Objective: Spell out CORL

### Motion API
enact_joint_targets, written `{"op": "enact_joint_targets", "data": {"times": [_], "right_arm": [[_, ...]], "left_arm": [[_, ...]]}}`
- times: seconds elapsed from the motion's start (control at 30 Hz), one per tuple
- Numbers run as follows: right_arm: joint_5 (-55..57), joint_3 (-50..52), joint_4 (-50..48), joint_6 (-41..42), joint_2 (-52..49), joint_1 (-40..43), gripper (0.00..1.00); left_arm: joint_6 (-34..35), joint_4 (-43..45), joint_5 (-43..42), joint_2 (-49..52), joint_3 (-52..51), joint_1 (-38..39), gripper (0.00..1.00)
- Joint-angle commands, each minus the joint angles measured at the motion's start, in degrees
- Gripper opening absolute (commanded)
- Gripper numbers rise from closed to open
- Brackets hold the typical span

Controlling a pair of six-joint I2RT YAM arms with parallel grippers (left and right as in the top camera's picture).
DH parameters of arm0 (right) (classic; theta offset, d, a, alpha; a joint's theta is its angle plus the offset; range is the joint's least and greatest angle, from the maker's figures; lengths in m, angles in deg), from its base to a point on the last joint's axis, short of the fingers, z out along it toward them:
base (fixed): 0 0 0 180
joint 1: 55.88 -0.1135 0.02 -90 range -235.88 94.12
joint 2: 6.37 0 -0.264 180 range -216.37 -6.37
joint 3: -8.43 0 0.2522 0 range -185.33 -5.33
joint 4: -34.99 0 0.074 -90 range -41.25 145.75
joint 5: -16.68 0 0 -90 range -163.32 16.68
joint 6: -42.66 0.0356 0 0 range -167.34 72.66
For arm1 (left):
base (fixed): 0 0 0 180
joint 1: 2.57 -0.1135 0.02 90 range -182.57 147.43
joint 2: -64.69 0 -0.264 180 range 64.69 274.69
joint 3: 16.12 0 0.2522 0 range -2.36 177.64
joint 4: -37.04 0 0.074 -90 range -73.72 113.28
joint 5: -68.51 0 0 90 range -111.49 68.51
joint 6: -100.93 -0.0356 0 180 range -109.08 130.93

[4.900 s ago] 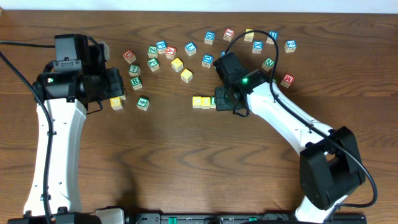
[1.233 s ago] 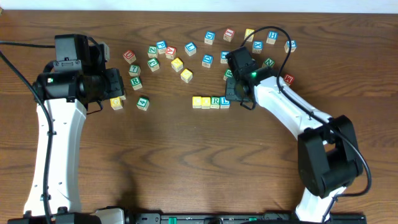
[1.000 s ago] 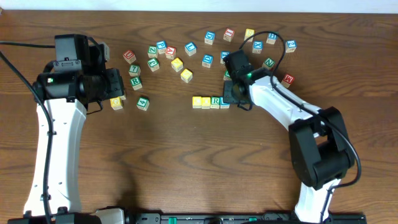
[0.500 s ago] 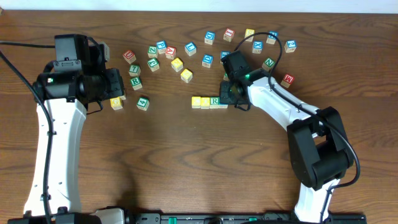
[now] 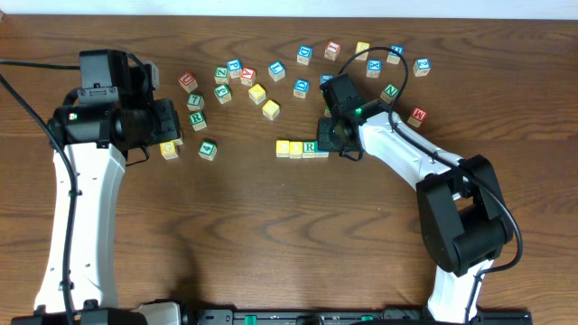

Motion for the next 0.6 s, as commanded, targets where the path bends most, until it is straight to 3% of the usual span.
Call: {"op": "enact_joint_targets", "data": {"times": [0.0,0.2,0.57], "right_arm": [[-0.4,-1.7,-0.2,-2.4,0.1,0.3,0.02],[-0.3,-3.7,0.2,-4.1,0.2,0.3,0.06],[0.1,-3.7,2.1,-2.3,0.2,1.0,0.04]], "left_arm": [[-0.5,-0.3,-0.7,2.0,-0.2,0.5,0.08],[-0.5,-0.3,-0.9,3.3,-0.2,0.5,0.08],[-0.5,-0.3,-3.2,3.4,-0.4,0.5,0.08]]}}
